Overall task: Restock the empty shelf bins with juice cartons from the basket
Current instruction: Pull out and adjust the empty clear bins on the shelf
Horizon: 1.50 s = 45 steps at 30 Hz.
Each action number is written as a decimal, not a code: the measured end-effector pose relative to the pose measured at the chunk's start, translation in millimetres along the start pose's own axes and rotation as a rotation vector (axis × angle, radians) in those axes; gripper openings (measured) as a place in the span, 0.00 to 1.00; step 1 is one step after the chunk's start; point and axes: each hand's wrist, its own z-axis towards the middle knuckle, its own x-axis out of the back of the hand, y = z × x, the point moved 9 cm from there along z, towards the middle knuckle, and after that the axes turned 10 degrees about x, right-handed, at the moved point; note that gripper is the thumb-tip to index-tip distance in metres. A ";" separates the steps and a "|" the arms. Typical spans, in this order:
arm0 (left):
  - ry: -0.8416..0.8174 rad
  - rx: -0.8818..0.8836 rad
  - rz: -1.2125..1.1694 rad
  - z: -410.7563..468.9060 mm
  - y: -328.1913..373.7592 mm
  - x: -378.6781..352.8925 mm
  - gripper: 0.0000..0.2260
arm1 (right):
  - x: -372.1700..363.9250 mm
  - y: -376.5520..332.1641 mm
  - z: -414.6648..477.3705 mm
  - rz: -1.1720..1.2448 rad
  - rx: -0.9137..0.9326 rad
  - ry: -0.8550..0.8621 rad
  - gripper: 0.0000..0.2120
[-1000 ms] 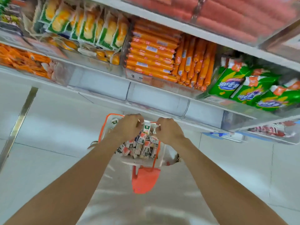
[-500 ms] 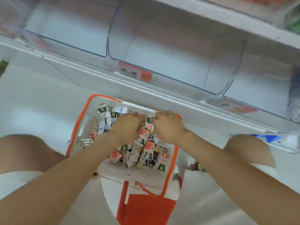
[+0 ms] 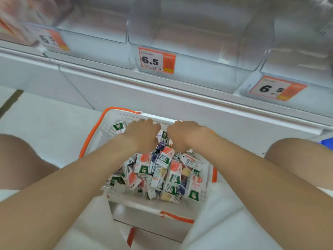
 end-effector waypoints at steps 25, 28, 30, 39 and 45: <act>0.083 -0.074 -0.110 -55.5 24.1 -4.4 0.20 | -61.1 20.6 -94.2 0.039 -0.225 0.330 0.06; 0.124 -0.084 -0.122 -60.7 26.4 3.8 0.18 | -56.4 10.4 -93.7 0.056 -0.183 0.337 0.03; 0.138 -0.092 -0.141 -64.2 24.3 7.8 0.18 | -51.4 7.1 -93.6 0.072 -0.183 0.320 0.05; 0.107 -0.075 -0.055 -68.0 34.0 30.6 0.18 | -15.1 8.0 -103.1 0.129 -0.182 0.335 0.05; 0.296 -0.055 -0.140 -72.1 40.7 87.8 0.18 | 29.6 30.5 -129.3 0.146 -0.244 0.492 0.16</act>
